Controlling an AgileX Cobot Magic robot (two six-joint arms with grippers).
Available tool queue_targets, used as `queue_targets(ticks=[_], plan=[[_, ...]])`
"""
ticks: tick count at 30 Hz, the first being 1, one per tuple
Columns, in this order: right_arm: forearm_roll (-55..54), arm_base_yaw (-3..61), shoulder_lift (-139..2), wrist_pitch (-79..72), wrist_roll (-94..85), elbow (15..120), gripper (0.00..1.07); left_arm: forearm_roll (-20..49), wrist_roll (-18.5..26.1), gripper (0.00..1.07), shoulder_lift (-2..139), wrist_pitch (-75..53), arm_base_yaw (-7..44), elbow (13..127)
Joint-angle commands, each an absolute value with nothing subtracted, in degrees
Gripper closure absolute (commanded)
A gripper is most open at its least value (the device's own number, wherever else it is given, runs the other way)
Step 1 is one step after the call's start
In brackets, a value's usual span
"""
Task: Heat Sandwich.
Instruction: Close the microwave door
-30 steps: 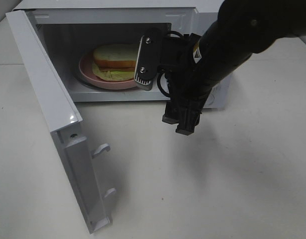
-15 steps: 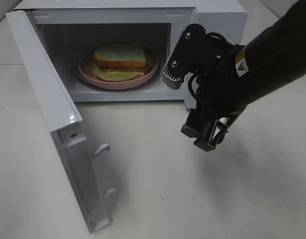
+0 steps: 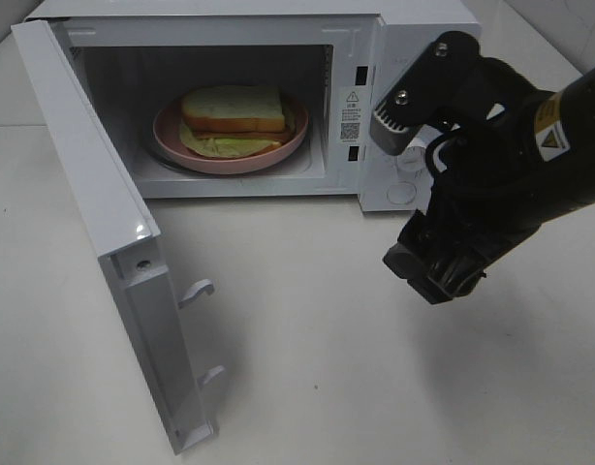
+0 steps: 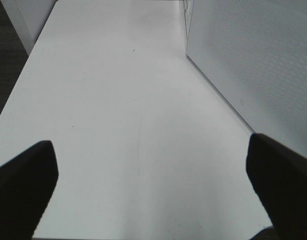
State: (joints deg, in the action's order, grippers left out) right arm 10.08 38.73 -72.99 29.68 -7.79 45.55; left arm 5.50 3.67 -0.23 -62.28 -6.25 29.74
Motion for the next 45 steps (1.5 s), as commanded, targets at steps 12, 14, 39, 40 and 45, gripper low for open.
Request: queue_targets(ticks=[12, 14, 39, 40, 45], plan=[[9.85, 38.79, -59.59, 42.17, 2.06, 42.74, 0.31, 5.44, 3.67, 0.09, -1.20, -61.42, -6.36, 29.68], [9.85, 38.79, -58.38, 43.20, 2.52, 42.74, 0.31, 5.44, 3.67, 0.09, -1.20, -61.42, -6.36, 29.68], [9.85, 38.79, -38.96, 65.72, 6.93, 42.74, 0.31, 5.44, 3.67, 0.09, -1.20, -61.42, -6.36, 29.68], [9.91, 38.79, -38.27, 66.12, 7.05, 42.74, 0.31, 5.44, 3.67, 0.09, -1.20, -61.42, -6.36, 29.68], [9.85, 37.53, -34.26, 66.75, 7.22, 42.74, 0.31, 5.44, 3.67, 0.09, -1.20, -61.42, -6.36, 29.68]])
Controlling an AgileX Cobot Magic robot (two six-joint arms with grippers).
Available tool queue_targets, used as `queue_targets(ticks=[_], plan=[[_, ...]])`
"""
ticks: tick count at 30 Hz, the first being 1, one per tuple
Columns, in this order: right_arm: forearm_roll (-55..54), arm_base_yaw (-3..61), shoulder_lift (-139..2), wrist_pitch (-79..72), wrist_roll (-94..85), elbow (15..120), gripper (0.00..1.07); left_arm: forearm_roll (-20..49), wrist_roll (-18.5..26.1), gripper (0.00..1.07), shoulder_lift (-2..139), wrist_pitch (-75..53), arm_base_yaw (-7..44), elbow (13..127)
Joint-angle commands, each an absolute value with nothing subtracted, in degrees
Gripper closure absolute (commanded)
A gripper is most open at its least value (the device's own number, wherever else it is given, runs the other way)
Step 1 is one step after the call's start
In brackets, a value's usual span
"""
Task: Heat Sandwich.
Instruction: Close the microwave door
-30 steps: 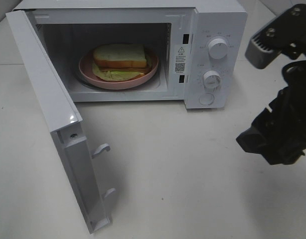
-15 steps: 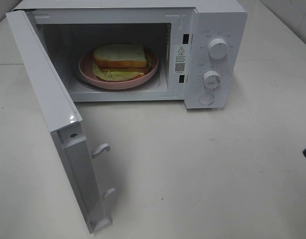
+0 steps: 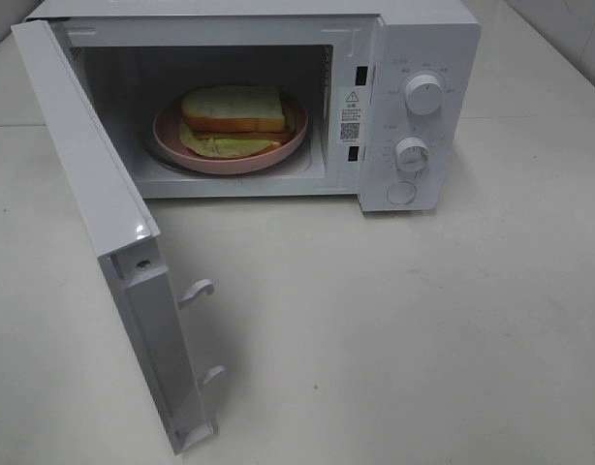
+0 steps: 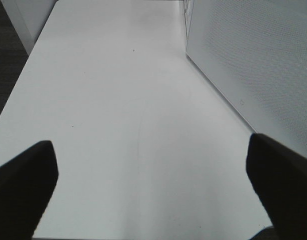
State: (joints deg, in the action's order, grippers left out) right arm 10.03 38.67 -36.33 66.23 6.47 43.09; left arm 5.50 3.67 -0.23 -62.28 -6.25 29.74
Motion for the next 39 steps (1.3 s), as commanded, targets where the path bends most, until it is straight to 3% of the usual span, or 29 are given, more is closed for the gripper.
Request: queue_targets(ticks=[1, 11, 23, 30, 39], plan=[[9.91, 36.44, -33.52, 66.98, 7.22, 42.74, 0.31, 5.44, 3.67, 0.09, -1.20, -61.42, -6.36, 29.68], [10.08, 23.38, -25.44, 66.86, 6.82, 42.74, 0.31, 5.44, 3.67, 0.09, -1.20, -61.42, -6.36, 29.68], [10.31, 11.97, -16.56, 63.20, 2.86, 42.34, 0.31, 5.44, 3.67, 0.09, -1.20, -61.42, -6.36, 29.68], [7.96, 4.35, -9.97, 57.75, 2.86, 35.18, 0.31, 5.44, 3.67, 0.09, -1.20, -61.42, -6.36, 29.68], [7.05, 0.46, -3.61, 57.01, 2.18, 28.25, 0.32, 5.44, 3.67, 0.09, -1.20, -61.42, -6.36, 29.68]])
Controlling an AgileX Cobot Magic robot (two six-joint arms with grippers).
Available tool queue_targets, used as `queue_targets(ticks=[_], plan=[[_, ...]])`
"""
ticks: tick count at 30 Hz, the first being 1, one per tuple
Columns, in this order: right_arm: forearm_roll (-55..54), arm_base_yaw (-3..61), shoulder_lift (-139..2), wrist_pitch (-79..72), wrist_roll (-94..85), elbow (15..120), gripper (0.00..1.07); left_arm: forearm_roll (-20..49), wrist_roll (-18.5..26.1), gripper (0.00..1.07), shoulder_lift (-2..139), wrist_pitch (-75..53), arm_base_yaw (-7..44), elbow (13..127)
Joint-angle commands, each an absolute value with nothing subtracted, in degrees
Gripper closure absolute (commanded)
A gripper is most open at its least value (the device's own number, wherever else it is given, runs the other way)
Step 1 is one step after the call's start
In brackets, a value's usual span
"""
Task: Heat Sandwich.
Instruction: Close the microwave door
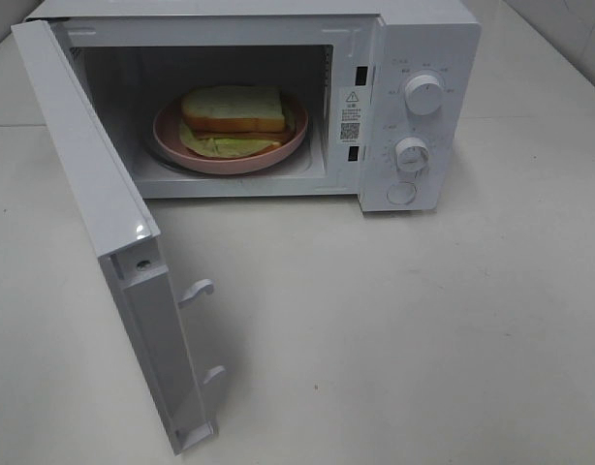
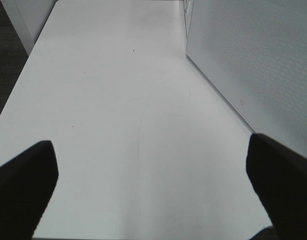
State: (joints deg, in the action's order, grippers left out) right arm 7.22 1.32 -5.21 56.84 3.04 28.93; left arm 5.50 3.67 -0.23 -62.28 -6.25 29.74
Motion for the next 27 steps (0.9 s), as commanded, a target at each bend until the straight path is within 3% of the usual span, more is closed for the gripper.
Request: queue_targets(ticks=[1, 27], plan=[[7.05, 0.46, -3.61, 57.01, 2.18, 28.25, 0.32, 5.44, 3.67, 0.09, -1.20, -61.42, -6.36, 29.68], [7.10, -0.69, 1.83, 57.01, 2.41, 28.19, 0.32, 5.44, 3.67, 0.09, -1.20, -61.42, -6.36, 29.68]])
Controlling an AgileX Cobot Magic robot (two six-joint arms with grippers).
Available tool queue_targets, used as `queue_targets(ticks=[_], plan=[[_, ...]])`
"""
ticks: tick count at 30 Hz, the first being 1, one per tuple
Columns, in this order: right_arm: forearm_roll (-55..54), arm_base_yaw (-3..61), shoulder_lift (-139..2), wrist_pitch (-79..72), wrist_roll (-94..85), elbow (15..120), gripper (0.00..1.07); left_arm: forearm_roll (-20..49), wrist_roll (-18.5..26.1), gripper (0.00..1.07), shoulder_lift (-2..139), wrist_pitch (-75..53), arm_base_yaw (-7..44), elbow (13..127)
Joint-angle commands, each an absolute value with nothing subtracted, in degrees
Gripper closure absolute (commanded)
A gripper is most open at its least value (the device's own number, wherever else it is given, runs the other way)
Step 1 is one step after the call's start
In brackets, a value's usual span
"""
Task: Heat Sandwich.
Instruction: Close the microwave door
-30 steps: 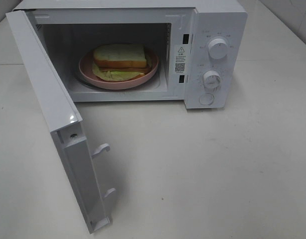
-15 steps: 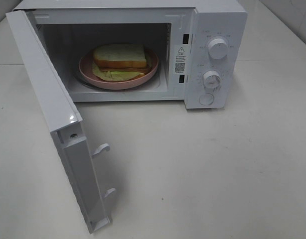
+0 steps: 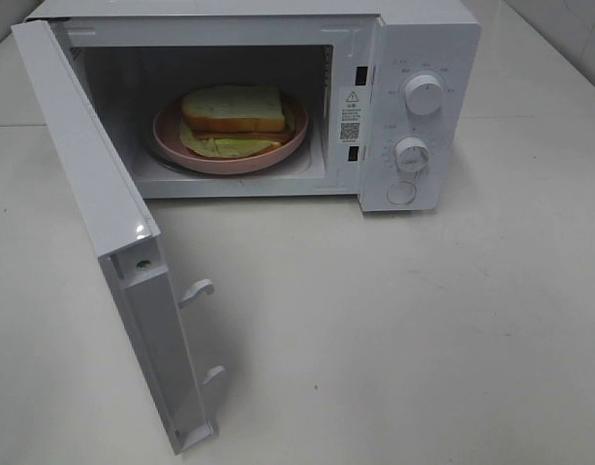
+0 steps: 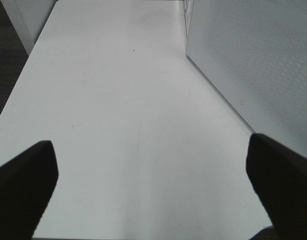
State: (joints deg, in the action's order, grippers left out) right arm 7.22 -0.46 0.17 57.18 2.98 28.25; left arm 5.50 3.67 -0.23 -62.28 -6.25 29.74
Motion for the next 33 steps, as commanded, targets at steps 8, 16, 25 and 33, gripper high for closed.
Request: queue_targets(ticks=[8, 16, 25, 33], plan=[[7.10, -0.69, 1.83, 57.01, 2.41, 28.19, 0.32, 5.44, 3.67, 0.09, -1.20, -61.42, -6.36, 29.68], [7.10, -0.69, 1.83, 57.01, 2.41, 28.19, 0.32, 5.44, 3.67, 0.09, -1.20, -61.42, -6.36, 29.68], [7.10, -0.69, 1.83, 57.01, 2.41, 28.19, 0.32, 5.44, 3.67, 0.09, -1.20, -61.42, -6.36, 29.68], [7.10, -0.69, 1.83, 57.01, 2.41, 28.19, 0.32, 5.44, 3.67, 0.09, -1.20, -61.42, -6.36, 29.68]])
